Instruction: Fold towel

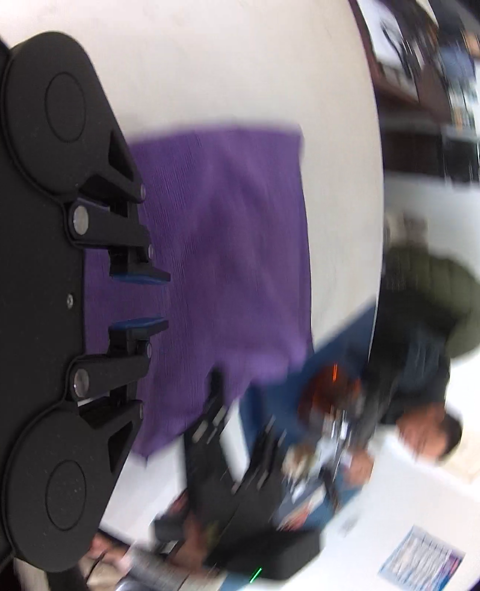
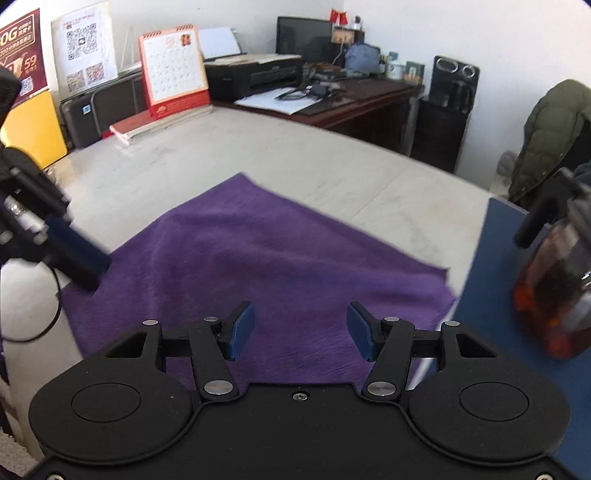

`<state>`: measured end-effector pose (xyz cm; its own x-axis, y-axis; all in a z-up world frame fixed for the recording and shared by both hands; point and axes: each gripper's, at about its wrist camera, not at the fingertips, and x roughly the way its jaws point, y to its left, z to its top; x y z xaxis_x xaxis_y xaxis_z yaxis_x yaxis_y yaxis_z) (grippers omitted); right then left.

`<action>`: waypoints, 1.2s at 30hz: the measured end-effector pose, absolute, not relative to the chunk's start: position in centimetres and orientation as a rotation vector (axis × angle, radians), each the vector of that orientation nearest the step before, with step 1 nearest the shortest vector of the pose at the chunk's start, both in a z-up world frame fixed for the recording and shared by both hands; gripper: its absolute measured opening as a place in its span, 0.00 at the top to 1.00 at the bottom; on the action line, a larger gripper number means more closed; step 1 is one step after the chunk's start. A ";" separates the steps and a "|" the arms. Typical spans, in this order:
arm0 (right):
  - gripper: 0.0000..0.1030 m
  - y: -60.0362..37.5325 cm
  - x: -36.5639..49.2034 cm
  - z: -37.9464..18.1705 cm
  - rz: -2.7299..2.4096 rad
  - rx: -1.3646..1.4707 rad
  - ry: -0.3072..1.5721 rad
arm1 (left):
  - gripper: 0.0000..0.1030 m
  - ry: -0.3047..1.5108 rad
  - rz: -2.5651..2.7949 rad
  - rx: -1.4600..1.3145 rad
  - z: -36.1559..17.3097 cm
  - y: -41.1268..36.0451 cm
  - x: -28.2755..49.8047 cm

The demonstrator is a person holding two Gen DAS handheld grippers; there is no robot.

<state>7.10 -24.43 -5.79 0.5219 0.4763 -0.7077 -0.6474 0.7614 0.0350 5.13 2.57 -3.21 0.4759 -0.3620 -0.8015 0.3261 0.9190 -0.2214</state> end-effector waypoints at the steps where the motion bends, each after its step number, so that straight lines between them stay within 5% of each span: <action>1: 0.47 -23.3 6.6 -6.1 0.686 -0.257 0.783 | 0.84 1.000 -0.397 -0.010 -4.2 2.9 5.1; 16: 0.45 -15.5 6.1 -7.9 0.621 -0.313 0.964 | 0.85 0.924 -0.415 0.061 -7.5 5.8 2.5; 36: 0.41 -13.3 5.7 -8.2 0.900 -0.463 0.936 | 0.85 0.946 -0.108 0.037 -6.7 19.5 -1.2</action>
<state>5.68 -13.34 -8.23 0.2820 0.4559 -0.8441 -0.8254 0.5638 0.0288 -1.21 19.50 -6.69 0.5796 -0.0761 -0.8113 0.1088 0.9939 -0.0155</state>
